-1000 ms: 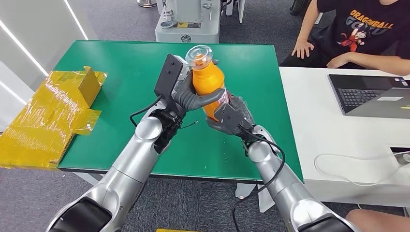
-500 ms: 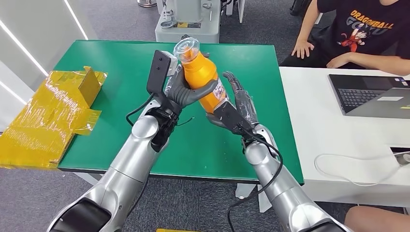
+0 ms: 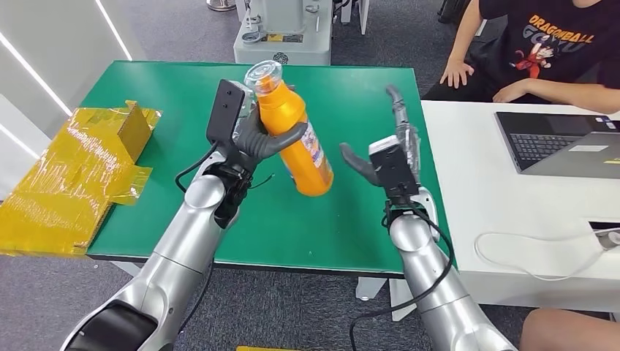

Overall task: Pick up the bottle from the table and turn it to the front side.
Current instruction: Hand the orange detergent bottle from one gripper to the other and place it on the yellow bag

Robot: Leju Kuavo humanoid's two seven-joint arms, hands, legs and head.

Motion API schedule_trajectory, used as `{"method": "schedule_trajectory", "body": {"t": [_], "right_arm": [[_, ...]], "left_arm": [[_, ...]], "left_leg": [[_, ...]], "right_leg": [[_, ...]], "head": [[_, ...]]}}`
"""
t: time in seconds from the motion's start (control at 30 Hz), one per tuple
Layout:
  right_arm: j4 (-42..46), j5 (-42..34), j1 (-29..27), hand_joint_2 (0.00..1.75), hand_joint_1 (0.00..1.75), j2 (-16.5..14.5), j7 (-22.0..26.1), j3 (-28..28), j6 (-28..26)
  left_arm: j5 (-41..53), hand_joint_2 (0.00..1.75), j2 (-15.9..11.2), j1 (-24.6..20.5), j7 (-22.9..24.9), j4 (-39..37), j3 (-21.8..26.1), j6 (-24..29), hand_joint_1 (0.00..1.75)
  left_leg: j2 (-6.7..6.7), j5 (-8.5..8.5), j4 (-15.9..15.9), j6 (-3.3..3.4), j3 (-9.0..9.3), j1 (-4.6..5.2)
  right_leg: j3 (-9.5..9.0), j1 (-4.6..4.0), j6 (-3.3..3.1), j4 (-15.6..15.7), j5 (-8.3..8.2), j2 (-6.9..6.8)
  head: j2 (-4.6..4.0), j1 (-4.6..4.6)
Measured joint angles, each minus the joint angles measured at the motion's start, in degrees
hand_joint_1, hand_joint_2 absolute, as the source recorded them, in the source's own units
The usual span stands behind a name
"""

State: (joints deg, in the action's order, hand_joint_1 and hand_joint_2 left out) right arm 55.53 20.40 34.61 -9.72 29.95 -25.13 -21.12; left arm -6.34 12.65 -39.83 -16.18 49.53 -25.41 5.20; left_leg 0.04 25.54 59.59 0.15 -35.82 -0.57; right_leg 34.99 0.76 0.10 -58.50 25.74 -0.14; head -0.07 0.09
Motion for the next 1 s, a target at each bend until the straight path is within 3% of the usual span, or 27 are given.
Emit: {"method": "schedule_trajectory", "body": {"t": [0.33, 0.7, 1.0], "right_arm": [[23.7, -7.0, -11.4, 1.75, 0.0, 1.4, 0.2, -2.4, -4.6], [29.5, -9.6, -14.0, 1.75, 0.0, 2.4, 1.0, -5.3, -6.3], [34.3, -11.4, -17.1, 1.75, 0.0, 3.7, 2.0, -8.0, -9.1]], "left_arm": [[0.2, 1.75, -3.7, 2.9, -0.7, 0.1, 2.2, 2.0, 1.75], [0.8, 1.75, -5.0, 5.0, -0.7, 2.3, 2.5, 3.3, 1.75], [2.2, 1.75, -7.7, 6.2, -0.2, 7.9, 5.0, 4.9, 1.75]], "left_leg": [[0.01, 0.03, 0.0, -0.04, -0.04, 0.0], [-0.01, 0.02, 0.0, -0.04, -0.05, 0.0], [-0.01, 0.02, -0.1, -0.05, -0.05, -0.03]], "right_leg": [[0.06, 0.0, -0.02, 0.0, 0.07, 0.01], [0.05, 0.0, -0.04, 0.0, 0.05, -0.01], [0.08, -0.02, -0.04, 0.0, 0.06, -0.01]], "head": [[0.0, -0.01], [0.0, -0.01], [0.0, -0.01]]}}
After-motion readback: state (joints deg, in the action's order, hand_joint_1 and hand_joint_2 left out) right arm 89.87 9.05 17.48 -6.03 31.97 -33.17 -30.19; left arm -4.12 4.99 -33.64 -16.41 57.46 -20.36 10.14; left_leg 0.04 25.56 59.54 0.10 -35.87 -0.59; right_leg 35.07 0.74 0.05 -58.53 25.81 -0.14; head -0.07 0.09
